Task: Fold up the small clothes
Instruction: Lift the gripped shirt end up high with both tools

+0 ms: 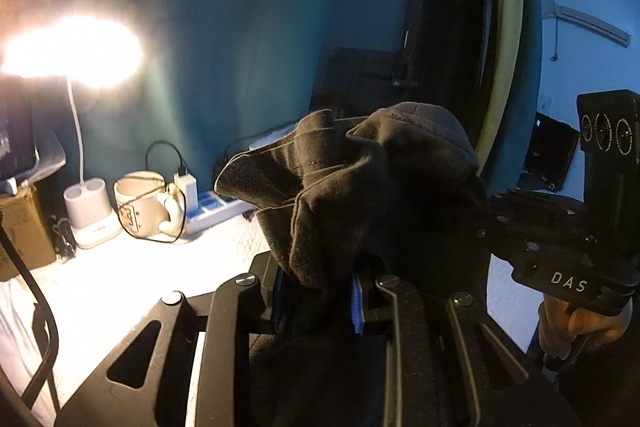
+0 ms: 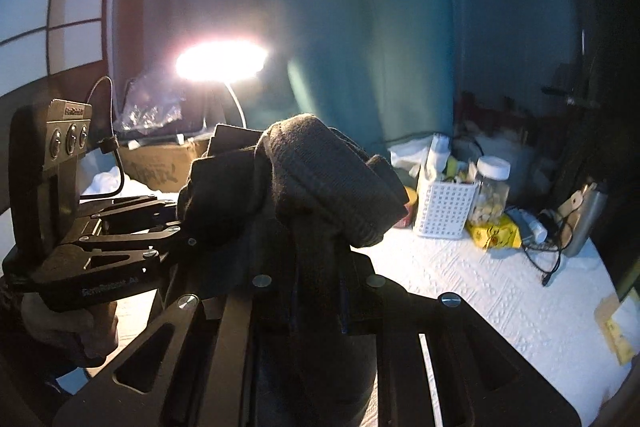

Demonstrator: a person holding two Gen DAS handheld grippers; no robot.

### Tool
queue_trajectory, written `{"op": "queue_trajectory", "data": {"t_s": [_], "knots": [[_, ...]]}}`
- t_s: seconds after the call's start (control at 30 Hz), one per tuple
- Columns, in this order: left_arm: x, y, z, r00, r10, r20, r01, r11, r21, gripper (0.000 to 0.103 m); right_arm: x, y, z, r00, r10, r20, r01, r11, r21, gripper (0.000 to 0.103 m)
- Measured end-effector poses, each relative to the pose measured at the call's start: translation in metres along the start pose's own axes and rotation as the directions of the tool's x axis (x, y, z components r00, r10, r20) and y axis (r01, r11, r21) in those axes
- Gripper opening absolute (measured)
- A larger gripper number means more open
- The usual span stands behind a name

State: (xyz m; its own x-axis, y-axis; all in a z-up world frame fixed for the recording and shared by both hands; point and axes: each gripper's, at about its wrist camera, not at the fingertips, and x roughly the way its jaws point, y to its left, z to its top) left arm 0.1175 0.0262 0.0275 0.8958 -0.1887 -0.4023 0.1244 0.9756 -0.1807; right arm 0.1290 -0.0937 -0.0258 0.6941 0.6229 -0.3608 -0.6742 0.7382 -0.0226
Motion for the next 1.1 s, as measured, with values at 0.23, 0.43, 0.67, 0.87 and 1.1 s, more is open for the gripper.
{"op": "queue_trajectory", "data": {"t_s": [0.23, 0.43, 0.67, 0.87, 1.1], "knots": [[-0.024, -0.007, 0.006, 0.998, 0.002, 0.06, -0.004, 1.0, 0.028, 0.022, -0.028, 0.013, 0.01, 0.998, -0.009, 0.061, 0.011, 0.999, -0.033, 0.015], [-0.043, -0.01, 0.012, 0.993, 0.002, 0.121, -0.008, 0.999, 0.046, 0.022, -0.048, 0.027, 0.021, 0.994, -0.015, 0.111, 0.024, 0.997, -0.078, 0.015], [-0.065, -0.007, 0.023, 0.982, 0.005, 0.191, -0.016, 0.998, 0.059, 0.022, -0.073, 0.042, 0.039, 0.983, -0.01, 0.183, 0.034, 0.991, -0.126, 0.014], [-0.087, 0.0, 0.029, 0.969, 0.023, 0.247, -0.041, 0.997, 0.068, 0.022, -0.089, 0.062, 0.054, 0.971, 0.017, 0.238, 0.024, 0.985, -0.168, 0.014], [-0.123, 0.015, 0.03, 0.953, 0.074, 0.294, -0.101, 0.992, 0.077, 0.022, -0.102, 0.094, 0.066, 0.958, 0.079, 0.276, -0.018, 0.976, -0.217, 0.014]]}}
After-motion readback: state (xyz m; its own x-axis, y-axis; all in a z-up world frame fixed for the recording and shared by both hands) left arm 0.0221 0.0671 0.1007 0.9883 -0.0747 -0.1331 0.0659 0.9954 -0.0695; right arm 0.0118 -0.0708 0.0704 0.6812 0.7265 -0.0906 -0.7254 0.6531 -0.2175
